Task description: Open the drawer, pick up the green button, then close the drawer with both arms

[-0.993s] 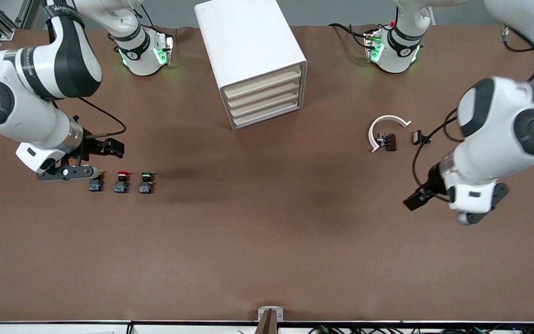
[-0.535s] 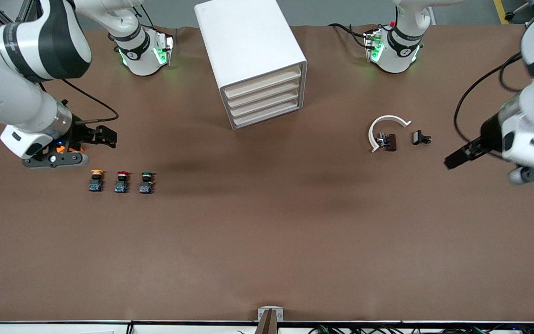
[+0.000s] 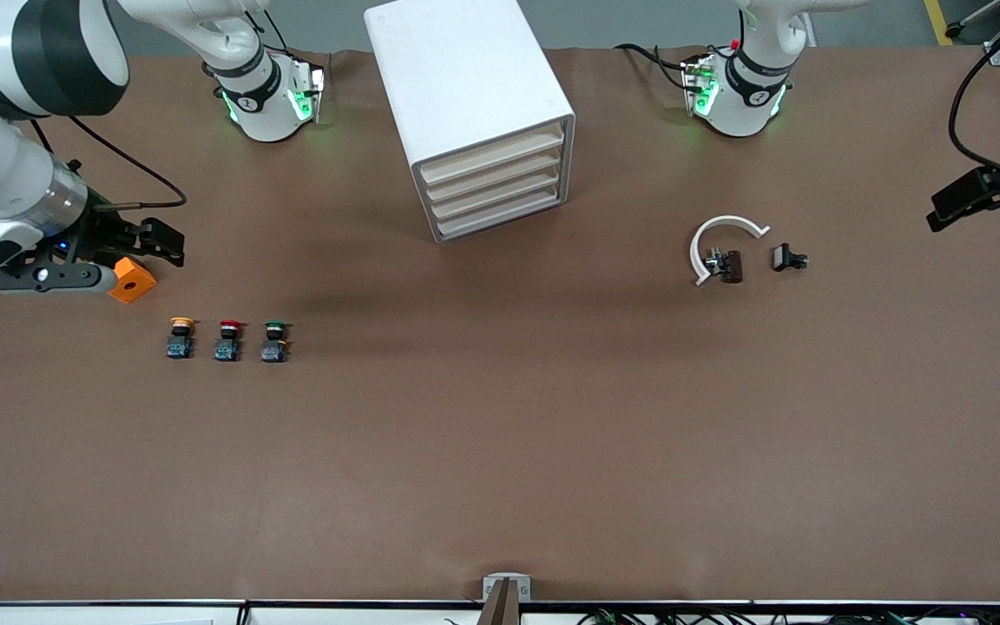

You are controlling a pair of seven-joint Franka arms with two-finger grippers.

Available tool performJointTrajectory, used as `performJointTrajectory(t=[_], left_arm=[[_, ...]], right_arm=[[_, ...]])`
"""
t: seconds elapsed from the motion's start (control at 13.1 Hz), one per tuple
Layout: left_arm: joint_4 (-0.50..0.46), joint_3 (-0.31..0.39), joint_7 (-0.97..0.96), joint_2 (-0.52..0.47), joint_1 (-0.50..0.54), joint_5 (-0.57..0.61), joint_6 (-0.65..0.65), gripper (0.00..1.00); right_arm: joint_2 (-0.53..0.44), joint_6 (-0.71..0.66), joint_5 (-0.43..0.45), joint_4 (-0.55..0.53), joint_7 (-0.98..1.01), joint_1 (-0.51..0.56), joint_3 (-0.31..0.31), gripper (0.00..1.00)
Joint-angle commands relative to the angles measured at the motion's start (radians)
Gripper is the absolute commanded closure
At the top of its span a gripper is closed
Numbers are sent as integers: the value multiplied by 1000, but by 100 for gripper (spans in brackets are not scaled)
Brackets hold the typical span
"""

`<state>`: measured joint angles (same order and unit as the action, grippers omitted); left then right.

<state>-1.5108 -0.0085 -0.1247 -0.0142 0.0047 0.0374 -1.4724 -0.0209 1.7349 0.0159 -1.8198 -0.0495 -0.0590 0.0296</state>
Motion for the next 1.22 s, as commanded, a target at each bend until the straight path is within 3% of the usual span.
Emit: performJointTrajectory(t=[0.0, 0.15, 0.31, 0.38, 0.76, 0.92, 1.15], left_arm=[[-103, 24, 51, -102, -22, -10, -3, 0], [-121, 24, 53, -125, -19, -11, -2, 0], [-123, 21, 59, -130, -19, -11, 0, 0], [-123, 19, 60, -130, -17, -11, 1, 0], [-123, 12, 94, -127, -6, -24, 6, 0], [-115, -45, 103, -122, 32, -22, 6, 0], [-112, -94, 100, -113, 64, -24, 3, 0]], right_arm=[[-24, -1, 1, -15, 17, 103, 101, 0], [-25, -9, 1, -10, 20, 128, 110, 0], [-27, -31, 1, 10, 22, 189, 176, 0], [-27, -58, 1, 29, 22, 191, 176, 0], [-27, -237, 1, 198, 39, 131, 87, 0], [-27, -259, 1, 212, 51, 107, 35, 0], [-27, -259, 1, 212, 82, 117, 30, 0]])
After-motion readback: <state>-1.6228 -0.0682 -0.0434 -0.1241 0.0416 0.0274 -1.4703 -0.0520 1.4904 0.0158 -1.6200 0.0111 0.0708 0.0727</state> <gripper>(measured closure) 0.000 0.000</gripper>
